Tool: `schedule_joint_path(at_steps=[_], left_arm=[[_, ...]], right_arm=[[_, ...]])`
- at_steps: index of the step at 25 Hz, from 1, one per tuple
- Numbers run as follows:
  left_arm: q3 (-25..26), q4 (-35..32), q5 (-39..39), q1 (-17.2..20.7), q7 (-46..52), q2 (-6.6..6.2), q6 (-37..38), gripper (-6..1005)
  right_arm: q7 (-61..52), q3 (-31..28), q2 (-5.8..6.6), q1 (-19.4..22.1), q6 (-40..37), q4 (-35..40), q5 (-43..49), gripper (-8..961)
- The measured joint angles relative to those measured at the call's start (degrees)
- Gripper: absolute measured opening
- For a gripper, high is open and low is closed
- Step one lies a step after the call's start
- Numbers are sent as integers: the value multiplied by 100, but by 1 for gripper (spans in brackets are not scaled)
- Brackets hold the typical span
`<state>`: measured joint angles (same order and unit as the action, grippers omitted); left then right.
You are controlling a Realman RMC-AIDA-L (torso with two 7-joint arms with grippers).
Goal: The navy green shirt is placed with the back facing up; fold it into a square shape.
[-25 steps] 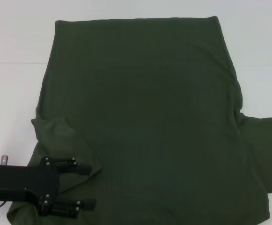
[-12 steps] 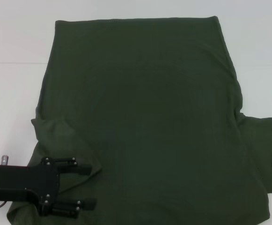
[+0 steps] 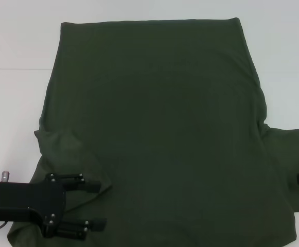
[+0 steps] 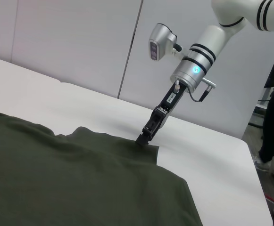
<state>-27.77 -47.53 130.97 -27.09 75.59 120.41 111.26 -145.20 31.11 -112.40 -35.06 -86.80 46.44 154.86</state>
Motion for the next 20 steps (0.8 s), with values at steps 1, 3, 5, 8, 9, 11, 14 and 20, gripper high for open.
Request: schedule_joint_path(at_steps=[1,3,5,8,9,11,14,20], left_arm=[[0,0,2,2,0,0,0,843],[0,0,5,3,0,0,0,843],[0,0,5,3,0,0,0,843],[0,-1,5,-2,12,0,-1,843],[0,-1,7,-4,25,0,-4,843],[0,-4,8,-7,46,0,-9,843],[0,-14,4,-7,51,0,-12,843],[0,-12,3,-7,53,0,-17,843]], right_arm=[[0,0,3,-6,0,-6,4,843],[1,0,9,-10,0,-8,12,841],[1,0,15,-10,-8,-9,14,840],[-3,0,26,-5,-22,-11,14,838],[-8,0,31,1,-22,-12,14,837],[-6,6,35,13,-19,-12,15,836],[16,125,35,31,-6,-12,17,769],[-26,283,35,33,9,-12,17,636]])
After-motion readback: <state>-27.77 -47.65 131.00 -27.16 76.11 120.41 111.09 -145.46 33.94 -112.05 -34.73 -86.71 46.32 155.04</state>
